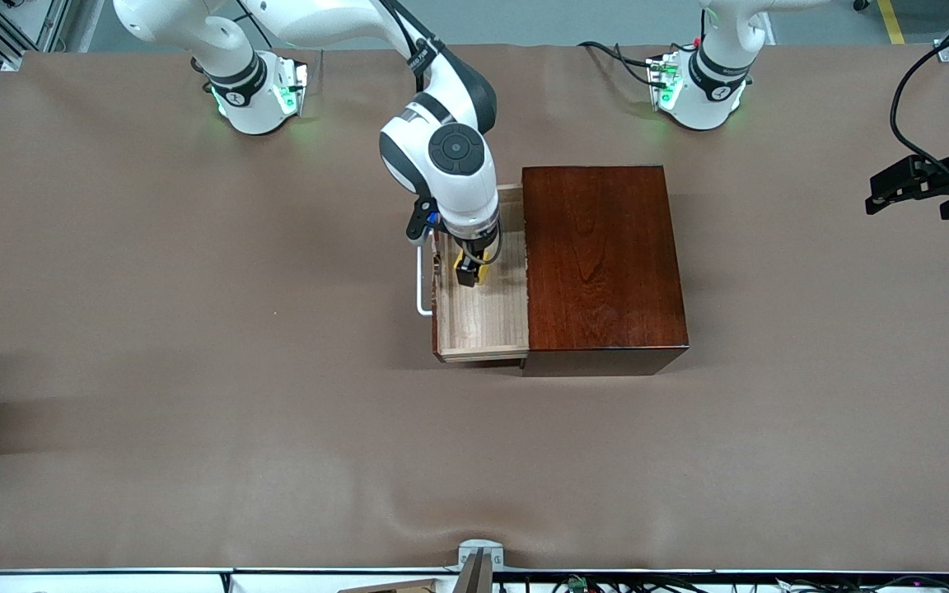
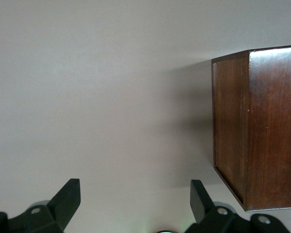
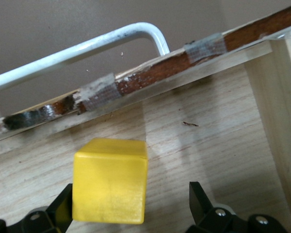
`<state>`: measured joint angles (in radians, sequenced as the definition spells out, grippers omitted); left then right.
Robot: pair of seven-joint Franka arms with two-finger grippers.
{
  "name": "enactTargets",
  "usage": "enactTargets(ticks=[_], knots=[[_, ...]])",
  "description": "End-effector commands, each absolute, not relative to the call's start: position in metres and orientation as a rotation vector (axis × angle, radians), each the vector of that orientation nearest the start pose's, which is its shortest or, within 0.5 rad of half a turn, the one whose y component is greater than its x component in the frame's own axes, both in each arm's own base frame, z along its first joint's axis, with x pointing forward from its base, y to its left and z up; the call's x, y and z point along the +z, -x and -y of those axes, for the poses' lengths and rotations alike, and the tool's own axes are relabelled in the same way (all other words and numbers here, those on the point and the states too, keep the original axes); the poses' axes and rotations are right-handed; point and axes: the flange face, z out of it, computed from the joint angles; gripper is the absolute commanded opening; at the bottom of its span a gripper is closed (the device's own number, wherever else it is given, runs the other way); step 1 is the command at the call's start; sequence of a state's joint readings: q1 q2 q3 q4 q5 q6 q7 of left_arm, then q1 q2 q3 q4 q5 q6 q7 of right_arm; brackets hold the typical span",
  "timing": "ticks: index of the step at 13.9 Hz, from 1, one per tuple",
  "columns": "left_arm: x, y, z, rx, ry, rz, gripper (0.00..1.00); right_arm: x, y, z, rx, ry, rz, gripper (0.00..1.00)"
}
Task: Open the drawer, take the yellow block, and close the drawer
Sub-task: 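Close the right gripper on the yellow block, then lift the yellow block out of the drawer with the right gripper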
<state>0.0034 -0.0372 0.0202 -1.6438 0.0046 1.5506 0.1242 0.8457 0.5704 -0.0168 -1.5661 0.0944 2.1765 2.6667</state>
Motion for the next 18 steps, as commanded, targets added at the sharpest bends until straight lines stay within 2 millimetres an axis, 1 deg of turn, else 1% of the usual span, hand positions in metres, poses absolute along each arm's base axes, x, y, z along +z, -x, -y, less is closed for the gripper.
enactTargets(ticks=[1, 2, 4, 5, 7, 10, 12, 13, 14, 15, 16, 17, 18], knots=[[0.612, -0.538, -0.015, 0.094, 3.156, -0.189, 1.0, 0.318, -0.469, -0.523, 0.085, 1.807, -2.51, 0.7], [0.612, -0.537, -0.016, 0.094, 3.156, -0.187, 1.0, 0.319, -0.47, -0.524, 0.074, 1.812, -2.503, 0.41], [0.612, -0.538, -0.015, 0.094, 3.156, -0.189, 1.0, 0.323, -0.474, -0.521, 0.074, 1.801, -2.509, 0.05], [0.612, -0.538, -0.015, 0.094, 3.156, -0.189, 1.0, 0.326, -0.476, -0.522, 0.076, 1.792, -2.508, 0.0], [0.612, -0.538, -0.015, 0.094, 3.156, -0.189, 1.0, 0.345, -0.479, -0.523, 0.08, 1.788, -2.502, 0.0], [0.612, -0.537, -0.016, 0.094, 3.156, -0.187, 1.0, 0.401, -0.482, -0.528, 0.088, 1.806, -2.509, 0.0], [0.612, -0.538, -0.015, 0.094, 3.156, -0.189, 1.0, 0.435, -0.482, -0.526, 0.096, 1.818, -2.51, 0.0], [0.612, -0.538, -0.013, 0.092, 3.157, -0.192, 1.0, 0.451, -0.48, -0.522, 0.09, 1.865, -2.478, 0.0], [0.612, -0.538, -0.011, 0.092, 3.157, -0.18, 1.0, 0.469, -0.479, -0.516, 0.087, 1.958, -2.386, 0.0], [0.612, -0.538, -0.005, 0.092, 3.157, -0.179, 1.0, 0.483, -0.482, -0.503, 0.084, 2.046, -2.315, 0.0], [0.612, -0.538, 0.009, 0.093, 3.154, -0.182, 1.0, 0.495, -0.491, -0.48, 0.088, 2.123, -2.286, 0.0], [0.614, -0.539, 0.023, 0.087, 3.154, -0.131, 1.0, 0.508, -0.499, -0.461, 0.091, 2.194, -2.232, 0.0], [0.613, -0.543, 0.037, 0.088, 3.153, -0.095, 1.0, 0.523, -0.505, -0.438, 0.091, 2.293, -2.143, 0.0]])
